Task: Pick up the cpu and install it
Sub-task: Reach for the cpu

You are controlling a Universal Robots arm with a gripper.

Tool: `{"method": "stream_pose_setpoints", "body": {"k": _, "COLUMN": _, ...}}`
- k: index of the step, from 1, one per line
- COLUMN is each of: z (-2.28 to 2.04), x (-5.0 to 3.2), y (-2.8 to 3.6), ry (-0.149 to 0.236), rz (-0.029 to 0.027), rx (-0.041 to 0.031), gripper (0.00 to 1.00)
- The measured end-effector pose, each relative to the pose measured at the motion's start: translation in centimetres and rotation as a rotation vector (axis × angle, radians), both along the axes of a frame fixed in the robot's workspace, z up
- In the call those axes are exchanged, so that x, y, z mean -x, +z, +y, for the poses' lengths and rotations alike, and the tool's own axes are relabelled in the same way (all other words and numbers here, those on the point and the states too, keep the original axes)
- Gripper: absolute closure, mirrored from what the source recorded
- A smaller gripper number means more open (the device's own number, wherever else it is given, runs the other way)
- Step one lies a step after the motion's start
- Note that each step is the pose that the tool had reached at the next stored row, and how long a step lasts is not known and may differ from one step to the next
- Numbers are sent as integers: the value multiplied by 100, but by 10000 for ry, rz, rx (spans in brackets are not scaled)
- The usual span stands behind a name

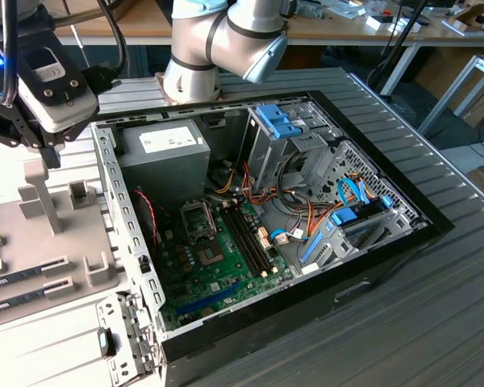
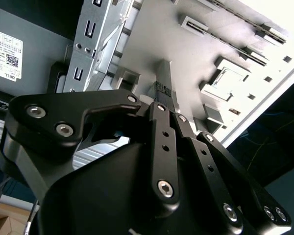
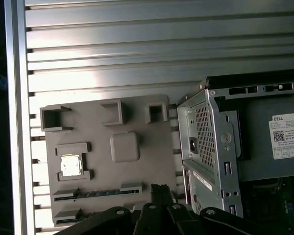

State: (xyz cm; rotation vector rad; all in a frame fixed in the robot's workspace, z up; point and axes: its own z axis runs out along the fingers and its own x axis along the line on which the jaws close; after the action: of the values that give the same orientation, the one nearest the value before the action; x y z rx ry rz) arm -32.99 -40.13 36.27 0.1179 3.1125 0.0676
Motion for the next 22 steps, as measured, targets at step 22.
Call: {"method": "stream_pose_setpoints", "body": {"k": 22, "z": 0, "x": 67, "y": -1, "ry": 0, "rz": 0, "rx": 0, "gripper": 90}}
